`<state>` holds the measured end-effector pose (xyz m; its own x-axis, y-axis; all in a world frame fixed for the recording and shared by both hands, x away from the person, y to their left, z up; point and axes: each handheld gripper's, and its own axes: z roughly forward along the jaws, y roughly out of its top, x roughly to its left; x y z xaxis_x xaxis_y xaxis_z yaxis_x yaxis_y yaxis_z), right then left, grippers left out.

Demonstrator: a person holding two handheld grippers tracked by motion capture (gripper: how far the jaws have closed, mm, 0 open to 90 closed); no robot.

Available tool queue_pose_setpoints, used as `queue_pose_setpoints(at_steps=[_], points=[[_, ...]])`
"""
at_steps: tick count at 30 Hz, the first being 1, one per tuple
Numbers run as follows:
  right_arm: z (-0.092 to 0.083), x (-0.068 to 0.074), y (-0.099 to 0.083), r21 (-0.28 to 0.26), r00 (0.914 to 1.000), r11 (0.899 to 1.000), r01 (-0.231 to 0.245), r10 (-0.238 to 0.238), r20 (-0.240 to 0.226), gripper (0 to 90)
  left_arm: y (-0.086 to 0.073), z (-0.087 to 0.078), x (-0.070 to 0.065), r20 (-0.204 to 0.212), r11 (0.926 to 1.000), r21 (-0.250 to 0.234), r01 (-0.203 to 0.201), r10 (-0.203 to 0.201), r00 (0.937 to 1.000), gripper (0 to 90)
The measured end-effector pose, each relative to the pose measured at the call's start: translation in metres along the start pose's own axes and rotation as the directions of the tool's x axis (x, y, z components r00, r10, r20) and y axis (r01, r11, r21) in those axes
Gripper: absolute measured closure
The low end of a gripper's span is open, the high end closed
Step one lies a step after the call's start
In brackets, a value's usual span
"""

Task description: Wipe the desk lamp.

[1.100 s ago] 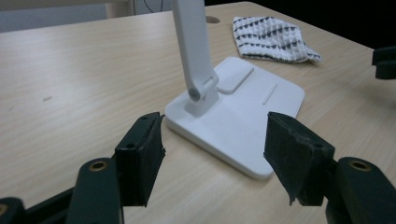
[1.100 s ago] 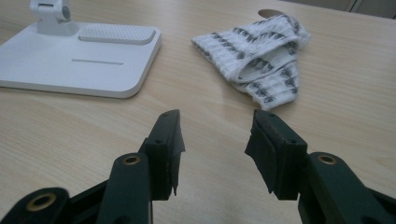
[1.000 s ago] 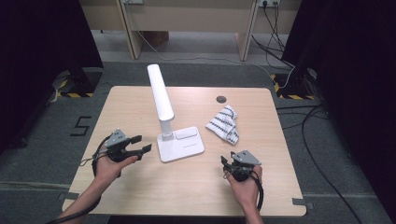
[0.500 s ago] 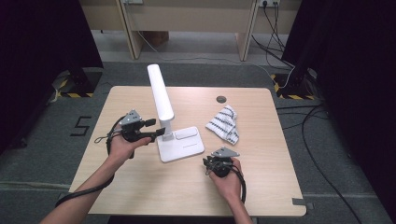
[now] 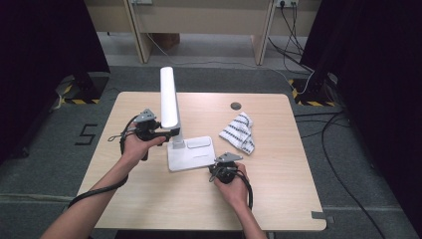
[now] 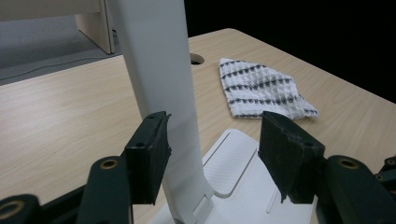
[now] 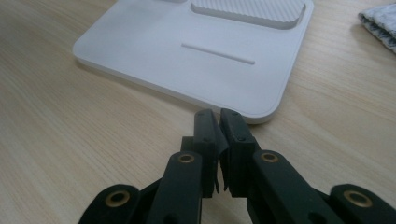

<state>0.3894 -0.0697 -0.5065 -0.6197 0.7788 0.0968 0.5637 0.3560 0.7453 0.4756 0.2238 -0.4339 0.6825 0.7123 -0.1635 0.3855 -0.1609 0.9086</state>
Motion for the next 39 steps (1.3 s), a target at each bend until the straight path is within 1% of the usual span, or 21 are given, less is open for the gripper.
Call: queue_pose_setpoints(at_steps=[3,6,7,8,9,11,13,16,18,20,22,23,25,29,31,33,34,36,37,38,39], points=[[0.001,0.002,0.0,0.0,1.0,1.0,0.006,-0.006,-0.001,86.2,-0.002,-0.005,-0.002,-0.014,0.9996,-0.015,-0.022,0.022,0.9997,39.7],[0.002,0.005,0.0,0.002,0.9999,1.0,0.009,-0.009,-0.01,86.2,-0.003,-0.008,0.001,-0.04,0.9995,-0.03,-0.013,0.012,0.9991,37.6],[0.004,0.006,0.001,0.004,0.9998,1.0,0.015,-0.015,-0.011,86.2,-0.002,-0.008,0.004,-0.052,0.9995,-0.032,0.004,-0.006,0.9987,35.1],[0.005,0.006,0.002,0.005,0.9998,1.0,0.018,-0.018,-0.01,86.2,0.0,-0.005,0.011,-0.071,0.9984,-0.042,0.038,-0.041,0.9967,33.9],[0.006,0.007,0.002,0.01,0.9999,1.0,0.014,-0.014,-0.008,86.2,0.001,-0.003,0.014,-0.071,0.9978,-0.044,0.049,-0.052,0.9961,33.3],[0.008,0.007,0.003,0.011,0.9997,1.0,0.022,-0.021,-0.008,86.2,0.005,0.002,0.018,-0.056,0.9975,-0.041,0.057,-0.059,0.9967,33.2],[0.009,0.006,0.003,0.016,0.9997,1.0,0.023,-0.023,-0.009,86.4,0.011,0.007,0.018,-0.041,0.9985,-0.041,0.036,-0.038,0.9984,33.2],[0.011,0.007,0.003,0.025,0.9998,0.999,0.02,-0.02,-0.009,86.5,0.015,0.016,0.018,-0.019,0.9984,-0.039,0.041,-0.042,0.9989,34.0],[0.012,0.007,0.003,0.033,0.9996,0.999,0.028,-0.028,-0.008,86.5,0.016,0.021,0.019,-0.005,0.9984,-0.034,0.045,-0.046,0.999,36.5],[0.014,0.008,0.003,0.041,0.9997,0.999,0.025,-0.024,-0.005,86.7,0.016,0.025,0.019,0.012,0.9977,-0.034,0.058,-0.058,0.9982,39.4],[0.014,0.007,0.003,0.037,0.9996,0.999,0.027,-0.027,-0.004,86.7,0.015,0.027,0.019,0.017,0.9975,-0.033,0.062,-0.061,0.998,42.9],[0.014,0.007,0.003,0.035,0.9996,0.999,0.026,-0.026,-0.001,86.7,0.015,0.029,0.019,0.028,0.9974,-0.03,0.066,-0.065,0.9975,45.2],[0.015,0.005,0.003,0.032,0.9994,0.999,0.034,-0.034,0.003,86.7,0.015,0.03,0.018,0.026,0.9978,-0.026,0.061,-0.06,0.9978,46.6],[0.015,0.003,0.004,0.032,0.9994,0.999,0.028,-0.029,0.02,86.6,0.014,0.028,0.019,0.021,0.9977,-0.023,0.063,-0.063,0.9978,52.2],[0.015,0.003,0.004,0.033,0.9995,0.999,0.015,-0.016,0.028,86.4,0.014,0.026,0.018,0.023,0.9982,-0.016,0.058,-0.058,0.9981,53.5],[0.016,0.002,0.005,0.03,0.9991,0.999,0.016,-0.017,0.038,86.8,0.014,0.025,0.018,0.023,0.9986,-0.013,0.052,-0.052,0.9984,54.1],[0.016,0.002,0.005,0.032,0.9989,0.999,0.02,-0.022,0.043,87.0,0.013,0.022,0.016,0.016,0.999,-0.008,0.043,-0.043,0.9989,54.1],[0.015,0.001,0.005,0.033,0.9977,0.999,0.027,-0.029,0.061,87.0,0.011,0.018,0.014,0.014,0.9991,-0.008,0.041,-0.041,0.9991,54.8],[0.015,0.001,0.005,0.033,0.9977,0.999,0.027,-0.029,0.061,87.0,0.011,0.018,0.014,0.014,0.9991,-0.008,0.041,-0.041,0.9991,55.3],[0.016,-0.001,0.006,0.035,0.9968,0.999,0.023,-0.025,0.075,87.0,0.009,0.015,0.012,0.014,0.9992,-0.007,0.039,-0.039,0.9991,55.4],[0.016,-0.002,0.007,0.037,0.9962,0.999,0.013,-0.016,0.086,86.9,0.005,0.007,0.008,0.011,0.9994,-0.006,0.035,-0.035,0.9993,55.8]])
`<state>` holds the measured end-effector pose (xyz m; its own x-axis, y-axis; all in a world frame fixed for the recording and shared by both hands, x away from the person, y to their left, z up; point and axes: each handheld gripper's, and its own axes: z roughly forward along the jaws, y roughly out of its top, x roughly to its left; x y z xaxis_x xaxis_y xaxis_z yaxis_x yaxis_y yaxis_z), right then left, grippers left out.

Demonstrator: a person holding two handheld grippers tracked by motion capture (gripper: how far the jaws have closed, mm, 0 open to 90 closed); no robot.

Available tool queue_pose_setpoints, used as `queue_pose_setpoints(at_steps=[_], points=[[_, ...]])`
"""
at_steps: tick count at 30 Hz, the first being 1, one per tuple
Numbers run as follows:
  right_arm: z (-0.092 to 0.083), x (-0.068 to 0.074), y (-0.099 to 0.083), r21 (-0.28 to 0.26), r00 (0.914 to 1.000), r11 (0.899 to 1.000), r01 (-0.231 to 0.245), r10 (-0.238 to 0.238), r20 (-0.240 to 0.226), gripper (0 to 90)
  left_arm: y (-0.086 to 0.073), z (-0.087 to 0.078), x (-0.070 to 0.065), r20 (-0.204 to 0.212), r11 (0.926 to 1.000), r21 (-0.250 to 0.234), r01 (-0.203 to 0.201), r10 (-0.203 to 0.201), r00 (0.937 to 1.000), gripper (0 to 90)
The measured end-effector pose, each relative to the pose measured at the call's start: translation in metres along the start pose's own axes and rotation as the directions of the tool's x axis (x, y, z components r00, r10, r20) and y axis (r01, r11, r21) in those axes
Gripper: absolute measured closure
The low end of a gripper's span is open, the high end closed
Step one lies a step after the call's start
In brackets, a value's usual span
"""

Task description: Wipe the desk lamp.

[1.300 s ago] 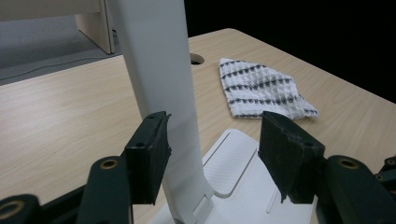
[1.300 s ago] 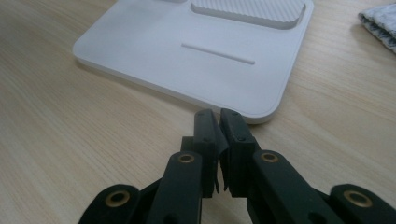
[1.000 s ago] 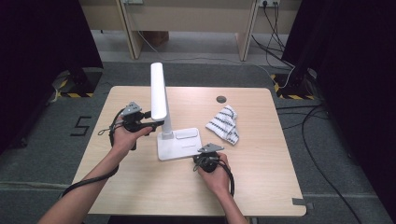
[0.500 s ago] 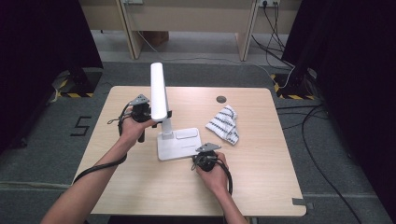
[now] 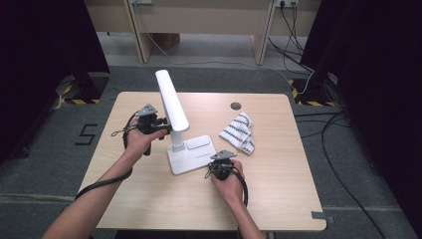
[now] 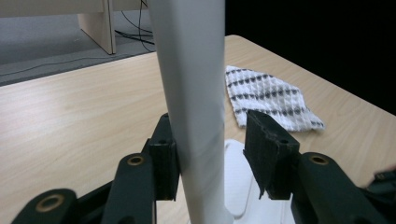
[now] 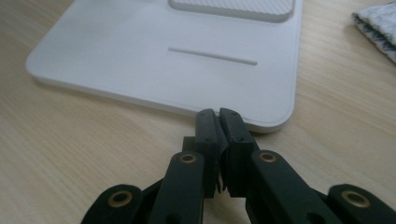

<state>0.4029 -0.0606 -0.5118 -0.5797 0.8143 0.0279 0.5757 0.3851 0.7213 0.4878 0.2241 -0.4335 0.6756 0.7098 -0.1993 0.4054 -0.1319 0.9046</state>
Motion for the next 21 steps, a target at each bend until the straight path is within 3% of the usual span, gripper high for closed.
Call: queue_pose_setpoints(at_steps=[4,11,21], points=[[0.003,-0.005,0.003,-0.007,0.9995,1.0,-0.007,0.007,0.03,87.0,-0.008,-0.013,-0.009,0.008,0.9997,0.001,-0.023,0.023,0.9997,55.9],[0.013,-0.014,0.013,-0.011,0.9965,0.999,-0.035,0.036,0.076,86.4,-0.033,-0.047,-0.038,-0.004,0.9977,0.001,-0.068,0.068,0.9976,56.2],[0.024,-0.019,0.022,-0.019,0.9953,0.998,-0.058,0.059,0.077,85.9,-0.053,-0.056,-0.064,0.013,0.9959,0.017,-0.088,0.088,0.996,56.1]])
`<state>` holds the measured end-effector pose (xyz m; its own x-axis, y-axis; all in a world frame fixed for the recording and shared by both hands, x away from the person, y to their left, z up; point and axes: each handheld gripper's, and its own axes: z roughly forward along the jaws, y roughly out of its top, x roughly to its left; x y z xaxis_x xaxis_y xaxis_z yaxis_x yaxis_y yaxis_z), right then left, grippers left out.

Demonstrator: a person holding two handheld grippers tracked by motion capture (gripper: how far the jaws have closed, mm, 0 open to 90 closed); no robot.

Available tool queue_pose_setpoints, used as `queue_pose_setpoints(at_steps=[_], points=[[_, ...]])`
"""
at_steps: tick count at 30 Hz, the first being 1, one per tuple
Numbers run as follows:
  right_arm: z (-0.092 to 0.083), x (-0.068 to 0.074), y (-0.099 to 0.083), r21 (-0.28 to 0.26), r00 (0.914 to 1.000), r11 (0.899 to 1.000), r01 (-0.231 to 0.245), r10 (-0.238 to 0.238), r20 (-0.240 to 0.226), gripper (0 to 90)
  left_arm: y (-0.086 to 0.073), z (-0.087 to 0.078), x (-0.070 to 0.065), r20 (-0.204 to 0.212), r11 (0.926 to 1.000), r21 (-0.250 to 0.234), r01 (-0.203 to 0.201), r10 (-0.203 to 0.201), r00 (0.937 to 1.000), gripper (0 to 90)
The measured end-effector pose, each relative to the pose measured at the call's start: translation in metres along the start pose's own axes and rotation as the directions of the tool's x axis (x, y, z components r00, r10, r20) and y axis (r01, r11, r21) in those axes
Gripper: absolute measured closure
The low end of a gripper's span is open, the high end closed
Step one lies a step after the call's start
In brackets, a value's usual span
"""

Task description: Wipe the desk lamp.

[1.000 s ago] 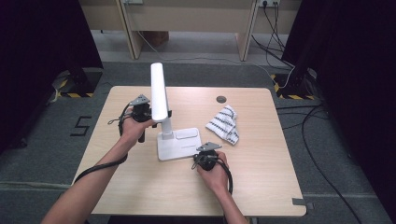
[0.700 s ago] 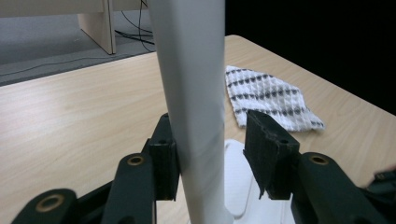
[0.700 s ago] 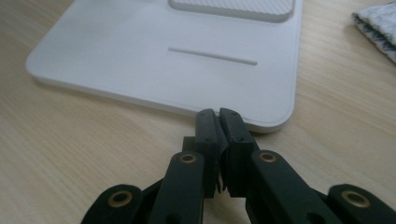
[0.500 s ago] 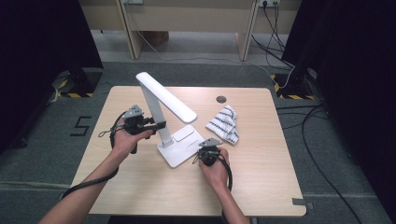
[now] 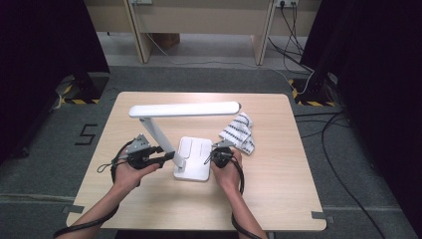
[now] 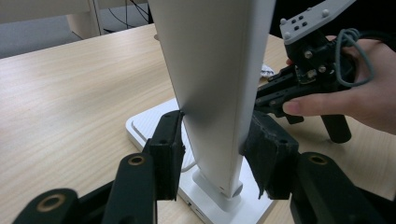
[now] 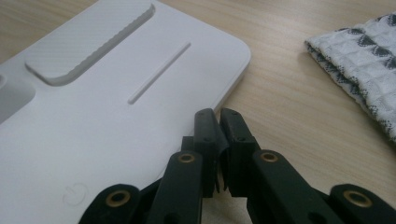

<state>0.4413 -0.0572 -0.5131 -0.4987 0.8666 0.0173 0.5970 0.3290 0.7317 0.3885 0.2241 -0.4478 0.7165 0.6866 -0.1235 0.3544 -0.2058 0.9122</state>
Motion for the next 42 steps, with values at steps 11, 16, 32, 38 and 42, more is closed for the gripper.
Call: queue_pose_setpoints(at_steps=[11,16,32,38,42], points=[[-0.017,-0.025,0.016,-0.077,0.9968,0.996,-0.038,0.043,0.067,69.9,-0.004,-0.006,-0.01,-0.022,0.998,-0.009,-0.063,0.062,0.9978,45.5],[-0.033,-0.065,0.034,-0.151,0.9752,0.988,-0.038,0.07,0.21,53.5,-0.01,-0.015,-0.014,-0.029,0.9981,0.0,-0.062,0.062,0.9977,38.3],[0.004,-0.106,0.022,-0.017,0.9663,1.0,-0.011,0.015,0.257,42.8,-0.04,-0.041,-0.015,-0.027,0.9993,0.031,-0.02,0.021,0.9994,35.4],[0.01,-0.104,0.02,0.012,0.9736,1.0,-0.022,0.019,0.228,44.3,-0.046,-0.045,-0.017,-0.015,0.9991,0.039,-0.014,0.014,0.9998,35.3],[0.011,-0.107,0.019,0.005,0.9766,0.999,-0.046,0.044,0.21,51.5,-0.049,-0.046,-0.017,-0.02,0.9993,0.037,-0.002,0.003,0.9998,35.3]])
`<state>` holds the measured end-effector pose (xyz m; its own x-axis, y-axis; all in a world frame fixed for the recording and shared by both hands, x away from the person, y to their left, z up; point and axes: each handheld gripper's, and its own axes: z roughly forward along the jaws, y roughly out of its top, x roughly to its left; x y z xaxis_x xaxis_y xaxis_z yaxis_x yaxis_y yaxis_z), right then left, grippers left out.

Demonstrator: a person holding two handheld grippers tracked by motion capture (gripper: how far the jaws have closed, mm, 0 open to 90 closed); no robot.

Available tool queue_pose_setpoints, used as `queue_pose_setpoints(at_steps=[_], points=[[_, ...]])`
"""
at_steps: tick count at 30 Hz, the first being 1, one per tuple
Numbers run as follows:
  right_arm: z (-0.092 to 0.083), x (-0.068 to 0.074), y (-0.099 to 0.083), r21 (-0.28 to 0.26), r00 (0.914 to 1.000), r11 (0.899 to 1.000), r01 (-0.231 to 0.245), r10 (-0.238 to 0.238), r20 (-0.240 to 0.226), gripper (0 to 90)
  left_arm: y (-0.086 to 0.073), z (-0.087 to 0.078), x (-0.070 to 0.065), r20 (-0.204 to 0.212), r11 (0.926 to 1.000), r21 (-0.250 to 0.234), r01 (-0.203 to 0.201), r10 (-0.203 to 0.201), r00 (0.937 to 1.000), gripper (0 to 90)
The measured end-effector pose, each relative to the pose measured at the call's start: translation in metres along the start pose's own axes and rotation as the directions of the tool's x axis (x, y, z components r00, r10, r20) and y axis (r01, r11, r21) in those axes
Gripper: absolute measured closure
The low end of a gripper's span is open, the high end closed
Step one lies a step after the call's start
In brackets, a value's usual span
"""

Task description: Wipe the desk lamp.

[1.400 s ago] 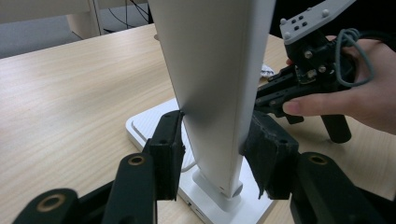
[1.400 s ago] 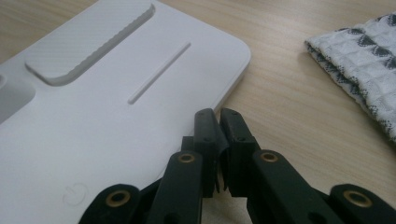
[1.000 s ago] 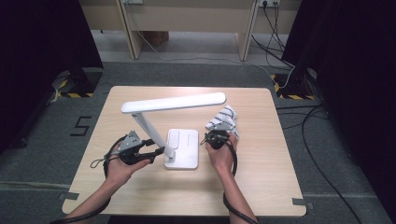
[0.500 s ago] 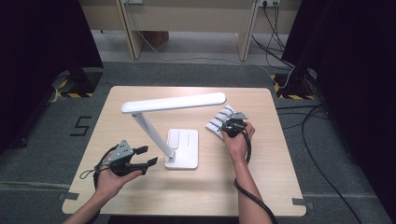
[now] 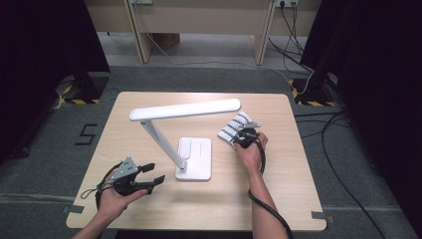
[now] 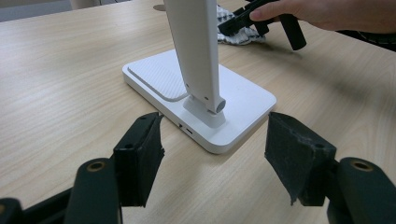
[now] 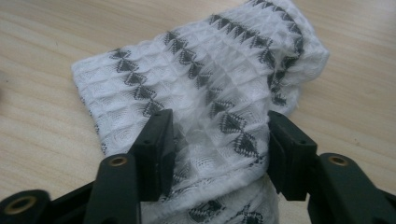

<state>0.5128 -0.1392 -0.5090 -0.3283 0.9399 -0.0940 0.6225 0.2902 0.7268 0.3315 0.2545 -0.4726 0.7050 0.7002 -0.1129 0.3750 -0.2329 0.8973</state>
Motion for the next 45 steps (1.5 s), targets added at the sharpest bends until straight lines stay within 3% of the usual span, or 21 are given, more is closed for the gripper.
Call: queue_pose_setpoints(at_steps=[3,4,5,8,12,18,20,21,23,25,26,28,29,31,34,35,44,45], points=[[-0.001,0.0,-0.001,-0.003,0.9997,1.0,0.009,-0.009,-0.022,64.0,-0.001,-0.001,0.0,0.0,1.0,-0.003,0.003,-0.003,1.0,35.4],[-0.001,0.0,-0.001,-0.003,0.9997,1.0,0.009,-0.009,-0.022,64.0,-0.002,-0.001,-0.001,0.0,1.0,-0.002,0.002,-0.002,1.0,35.4],[-0.001,0.001,-0.003,-0.011,0.9994,1.0,0.016,-0.016,-0.029,72.5,-0.004,-0.002,-0.001,0.002,1.0,0.004,0.005,-0.005,1.0,35.6],[-0.004,0.001,-0.004,-0.003,0.999,1.0,0.024,-0.024,-0.037,78.4,-0.006,-0.003,-0.003,0.008,0.9999,0.011,-0.002,0.001,1.0,36.3],[-0.01,0.002,-0.003,0.026,0.9977,0.999,0.018,-0.016,-0.066,80.2,-0.006,-0.003,-0.008,0.024,0.9996,0.015,-0.026,0.025,0.9994,37.0],[-0.03,0.005,-0.003,-0.003,0.9939,0.998,0.059,-0.059,-0.094,80.2,-0.003,-0.002,-0.016,0.049,0.9979,0.019,-0.062,0.061,0.997,39.0],[-0.048,0.009,-0.003,-0.014,0.9891,0.996,0.086,-0.087,-0.119,80.2,0.002,0.0,-0.022,0.063,0.9965,0.014,-0.083,0.081,0.9947,38.9],[-0.048,0.009,-0.003,-0.014,0.9891,0.996,0.086,-0.087,-0.119,80.2,0.002,0.0,-0.022,0.063,0.9965,0.014,-0.083,0.081,0.9947,38.8],[-0.068,0.014,-0.004,-0.029,0.9809,0.993,0.118,-0.121,-0.152,80.2,0.007,0.001,-0.027,0.075,0.9945,0.007,-0.105,0.104,0.9918,38.4],[-0.074,0.016,-0.005,-0.033,0.9777,0.992,0.124,-0.127,-0.167,80.2,0.011,0.003,-0.032,0.094,0.9933,-0.004,-0.116,0.115,0.9888,38.2],[-0.087,0.02,-0.008,-0.04,0.9711,0.99,0.138,-0.143,-0.191,80.2,0.015,0.006,-0.037,0.111,0.9925,-0.008,-0.122,0.122,0.9862,38.2],[-0.093,0.023,-0.01,-0.043,0.9692,0.99,0.132,-0.138,-0.204,80.2,0.017,0.008,-0.039,0.115,0.9912,-0.009,-0.132,0.133,0.9845,38.1],[-0.105,0.029,-0.015,-0.053,0.9627,0.989,0.14,-0.149,-0.226,80.2,0.021,0.011,-0.043,0.126,0.9887,-0.013,-0.149,0.15,0.9806,37.7],[-0.111,0.033,-0.017,-0.06,0.9583,0.987,0.147,-0.157,-0.239,80.2,0.023,0.013,-0.045,0.131,0.987,-0.014,-0.16,0.16,0.9784,37.4],[-0.133,0.05,-0.025,-0.067,0.9419,0.98,0.185,-0.197,-0.272,79.9,0.03,0.017,-0.052,0.13,0.9793,-0.026,-0.201,0.202,0.9707,35.0],[-0.137,0.054,-0.027,-0.07,0.9348,0.976,0.204,-0.216,-0.282,79.9,0.035,0.02,-0.054,0.136,0.9752,-0.028,-0.22,0.221,0.9657,34.2],[-0.169,0.087,-0.034,-0.091,0.8768,0.955,0.282,-0.296,-0.379,79.6,0.047,0.032,-0.055,0.138,0.9653,-0.012,-0.261,0.26,0.9556,29.2],[-0.17,0.09,-0.034,-0.093,0.8693,0.953,0.288,-0.301,-0.392,79.6,0.05,0.034,-0.055,0.147,0.9618,-0.011,-0.274,0.272,0.9509,28.6]])
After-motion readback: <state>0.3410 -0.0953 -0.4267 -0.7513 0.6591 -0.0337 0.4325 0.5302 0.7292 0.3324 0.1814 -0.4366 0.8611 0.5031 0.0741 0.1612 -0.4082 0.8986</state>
